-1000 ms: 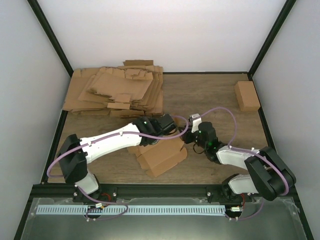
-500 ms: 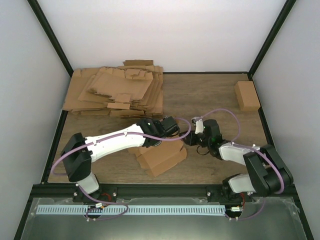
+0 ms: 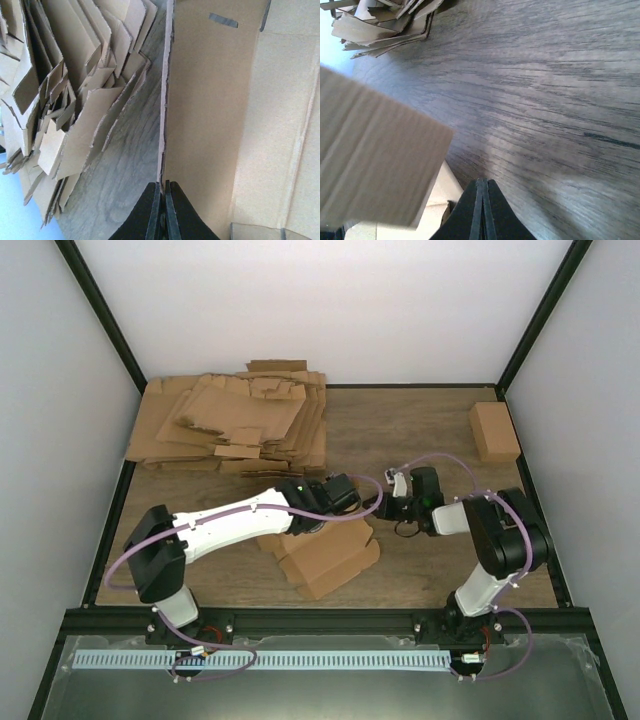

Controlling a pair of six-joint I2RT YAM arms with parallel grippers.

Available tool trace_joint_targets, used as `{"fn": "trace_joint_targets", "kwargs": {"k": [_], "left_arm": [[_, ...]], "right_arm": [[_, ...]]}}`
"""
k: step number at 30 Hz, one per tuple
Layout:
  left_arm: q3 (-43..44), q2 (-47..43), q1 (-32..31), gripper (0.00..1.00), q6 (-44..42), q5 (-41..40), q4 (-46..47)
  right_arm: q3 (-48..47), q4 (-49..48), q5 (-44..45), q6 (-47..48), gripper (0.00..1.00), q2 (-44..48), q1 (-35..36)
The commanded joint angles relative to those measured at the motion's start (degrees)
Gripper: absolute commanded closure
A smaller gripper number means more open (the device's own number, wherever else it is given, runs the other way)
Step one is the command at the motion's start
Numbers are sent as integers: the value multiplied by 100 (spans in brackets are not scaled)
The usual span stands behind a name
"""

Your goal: Fold the paper box

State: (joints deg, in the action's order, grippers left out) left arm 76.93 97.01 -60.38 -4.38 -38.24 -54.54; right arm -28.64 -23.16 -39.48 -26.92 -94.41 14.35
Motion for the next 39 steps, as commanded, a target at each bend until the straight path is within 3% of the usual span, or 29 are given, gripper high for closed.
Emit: {"fn": "trace_joint_targets", "kwargs": {"k": [1,9,18,33,39], "left_arm": [[158,-362,-18,96,137,315,145],[166,-402,-20,96,248,311,80],[388,-202,-12,96,408,289,-7],[578,187,-49,96,623,387,-249],[432,433,-373,96,765,-388,-320]], "right_arm": [[-269,-123,-333,-81,99,-324,-50],[-198,-827,-1084,-311,99,-716,-54],[146,-1136,-1784,-66,99,-50,40],[310,-549,-1075,286,99,90,288],[453,-466,-789,332,99,358,307]]}}
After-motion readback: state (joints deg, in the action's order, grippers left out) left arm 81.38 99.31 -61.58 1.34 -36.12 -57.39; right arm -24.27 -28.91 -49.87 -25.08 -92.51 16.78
